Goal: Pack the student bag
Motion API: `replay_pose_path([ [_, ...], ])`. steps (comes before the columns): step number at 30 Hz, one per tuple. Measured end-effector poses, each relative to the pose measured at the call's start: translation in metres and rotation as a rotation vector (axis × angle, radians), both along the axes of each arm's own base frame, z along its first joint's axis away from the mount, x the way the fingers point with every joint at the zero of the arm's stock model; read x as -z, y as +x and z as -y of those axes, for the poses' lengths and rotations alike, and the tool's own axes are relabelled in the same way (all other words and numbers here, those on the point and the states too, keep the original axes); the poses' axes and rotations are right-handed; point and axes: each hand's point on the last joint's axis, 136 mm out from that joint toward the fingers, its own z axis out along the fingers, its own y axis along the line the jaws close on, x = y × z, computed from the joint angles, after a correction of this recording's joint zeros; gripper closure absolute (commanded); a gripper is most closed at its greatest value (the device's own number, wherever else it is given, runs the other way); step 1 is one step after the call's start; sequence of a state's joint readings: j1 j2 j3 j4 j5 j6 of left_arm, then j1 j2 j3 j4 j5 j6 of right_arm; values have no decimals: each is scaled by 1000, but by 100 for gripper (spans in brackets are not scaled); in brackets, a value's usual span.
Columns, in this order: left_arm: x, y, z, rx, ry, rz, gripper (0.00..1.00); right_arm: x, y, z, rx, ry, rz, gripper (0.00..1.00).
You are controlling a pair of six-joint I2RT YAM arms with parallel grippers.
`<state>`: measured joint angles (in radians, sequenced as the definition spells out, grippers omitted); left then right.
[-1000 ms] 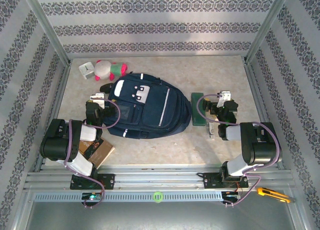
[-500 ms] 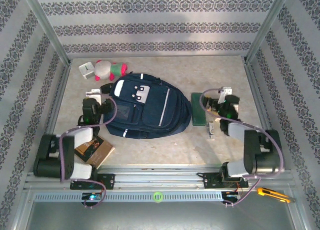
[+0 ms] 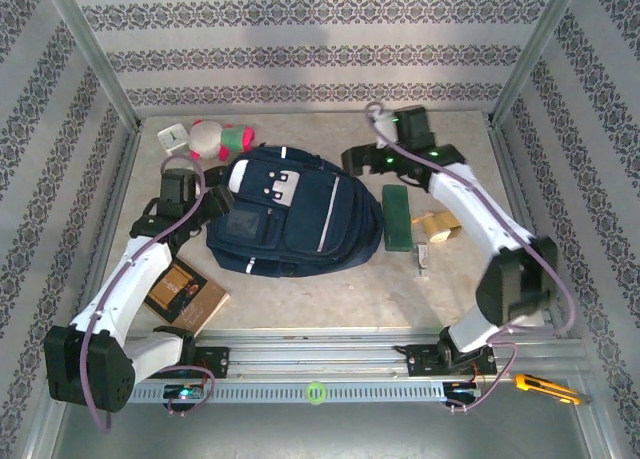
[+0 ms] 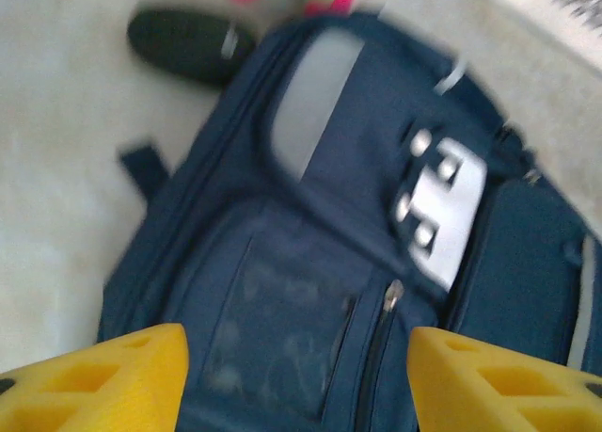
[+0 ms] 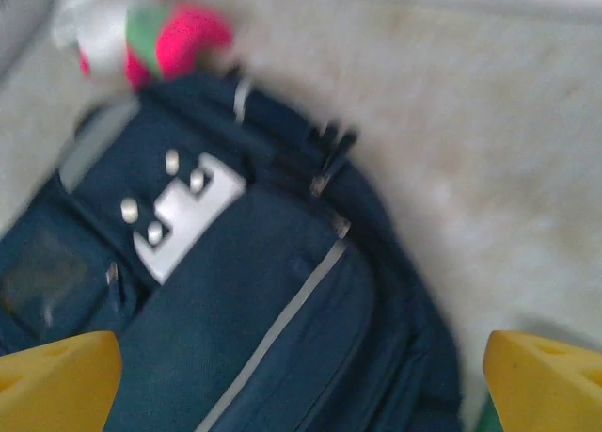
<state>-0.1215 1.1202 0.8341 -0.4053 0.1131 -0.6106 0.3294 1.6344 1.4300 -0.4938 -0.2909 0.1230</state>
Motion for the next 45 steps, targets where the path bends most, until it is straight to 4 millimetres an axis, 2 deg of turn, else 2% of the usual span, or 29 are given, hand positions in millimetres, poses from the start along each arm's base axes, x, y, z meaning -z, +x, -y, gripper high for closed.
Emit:
replay_pose_path([
  [2, 30, -18, 5, -21, -51, -84, 41, 45, 1, -6, -7, -44, -112, 19],
  [5, 65, -43, 10, -48, -104, -175, 44, 100, 0, -3, 7, -94, -251, 30],
  [7, 81, -52, 11, -68, -133, -212, 48, 126, -1, -1, 18, -112, -318, 34],
  [10, 96, -51, 15, -80, -164, -245, 49, 144, -4, -1, 24, -123, -353, 41],
  [14, 113, -41, 17, -84, -170, -272, 55, 157, -16, -4, 31, -117, -356, 45],
  [18, 126, -30, 21, -80, -176, -289, 66, 164, -47, 0, 58, -95, -364, 46],
  [27, 127, 5, 33, -58, -151, -247, 66, 165, -116, 1, 151, -46, -383, 45],
  [31, 128, 28, 37, -53, -140, -226, 65, 165, -140, -4, 188, 3, -405, 46],
  [35, 125, 65, 40, -50, -117, -195, 65, 165, -149, -17, 233, 69, -408, 46],
  [39, 122, 102, 43, -49, -99, -155, 64, 163, -150, -34, 266, 136, -409, 47],
  [45, 115, 139, 45, -33, -61, -104, 54, 160, -152, -68, 270, 201, -424, 44],
])
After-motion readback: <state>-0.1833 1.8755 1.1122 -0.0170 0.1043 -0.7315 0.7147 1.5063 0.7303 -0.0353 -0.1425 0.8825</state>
